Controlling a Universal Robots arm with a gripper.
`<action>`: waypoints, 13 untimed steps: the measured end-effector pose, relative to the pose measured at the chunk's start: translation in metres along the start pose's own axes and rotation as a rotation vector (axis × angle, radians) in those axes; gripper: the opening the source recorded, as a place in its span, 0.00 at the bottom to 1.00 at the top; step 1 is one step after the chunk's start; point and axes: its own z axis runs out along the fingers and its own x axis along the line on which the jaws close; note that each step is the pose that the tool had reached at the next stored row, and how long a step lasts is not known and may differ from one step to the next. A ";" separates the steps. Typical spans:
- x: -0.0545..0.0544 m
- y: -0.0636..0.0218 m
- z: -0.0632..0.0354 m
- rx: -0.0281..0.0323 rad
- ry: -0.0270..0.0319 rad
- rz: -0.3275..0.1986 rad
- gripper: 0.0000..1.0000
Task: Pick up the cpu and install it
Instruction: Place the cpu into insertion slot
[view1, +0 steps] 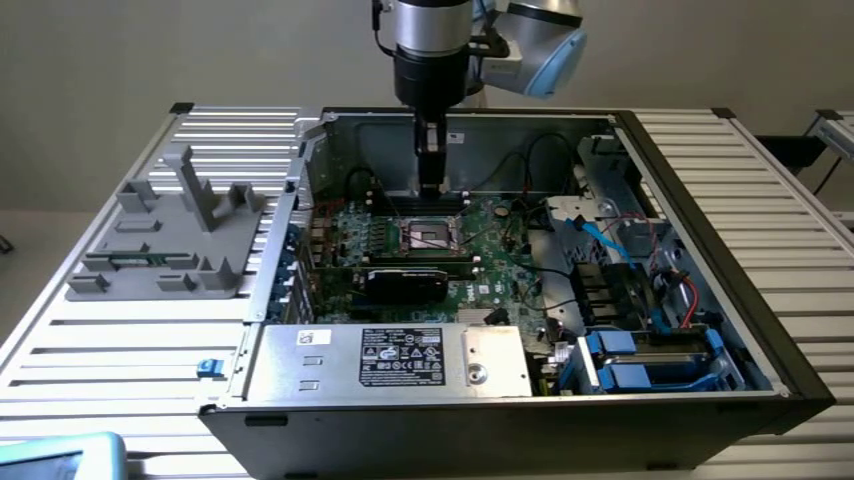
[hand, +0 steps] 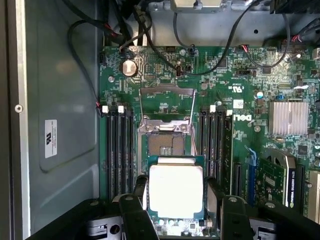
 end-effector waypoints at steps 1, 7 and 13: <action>0.000 0.0004 0.0020 0.0000 -0.0001 0.001 0.55; -0.001 0.0028 0.0129 -0.0001 -0.0002 0.007 0.55; -0.001 0.0037 0.0237 -0.0001 -0.0004 0.011 0.55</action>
